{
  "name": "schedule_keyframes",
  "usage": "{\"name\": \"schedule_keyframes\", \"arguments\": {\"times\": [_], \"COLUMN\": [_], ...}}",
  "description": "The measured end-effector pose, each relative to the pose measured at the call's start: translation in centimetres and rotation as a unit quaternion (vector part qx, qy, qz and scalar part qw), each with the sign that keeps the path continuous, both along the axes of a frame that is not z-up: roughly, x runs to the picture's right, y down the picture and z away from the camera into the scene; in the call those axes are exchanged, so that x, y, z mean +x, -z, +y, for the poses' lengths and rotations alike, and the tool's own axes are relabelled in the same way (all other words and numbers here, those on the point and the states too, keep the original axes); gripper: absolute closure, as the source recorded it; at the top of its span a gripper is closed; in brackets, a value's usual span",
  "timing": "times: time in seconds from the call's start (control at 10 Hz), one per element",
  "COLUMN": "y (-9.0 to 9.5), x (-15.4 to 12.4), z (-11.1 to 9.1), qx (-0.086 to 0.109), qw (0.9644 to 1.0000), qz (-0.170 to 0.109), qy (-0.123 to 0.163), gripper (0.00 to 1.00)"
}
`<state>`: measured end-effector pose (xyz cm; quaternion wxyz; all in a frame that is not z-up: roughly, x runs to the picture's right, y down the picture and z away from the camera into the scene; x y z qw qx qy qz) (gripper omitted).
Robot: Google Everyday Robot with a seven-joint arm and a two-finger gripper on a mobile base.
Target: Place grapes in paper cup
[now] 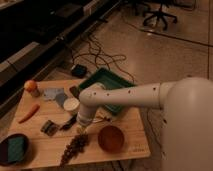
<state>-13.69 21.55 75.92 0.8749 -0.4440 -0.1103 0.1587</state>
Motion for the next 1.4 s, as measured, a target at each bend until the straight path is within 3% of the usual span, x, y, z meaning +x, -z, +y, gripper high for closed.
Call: {"name": "schedule_keyframes", "arguments": {"times": [0.2,1.1,1.4], "y": [-0.1,-0.5,-0.7], "x": [-0.2,-0.9,-0.6], "z": [0.8,2.5,2.6], "qx": [-0.011,-0.041,-0.047], "qw": [0.9998,0.9956,0.9953], "qz": [-0.016,-0.076,-0.079], "qy": [0.009,0.035,0.031], "gripper": [0.38,0.38,0.38]}}
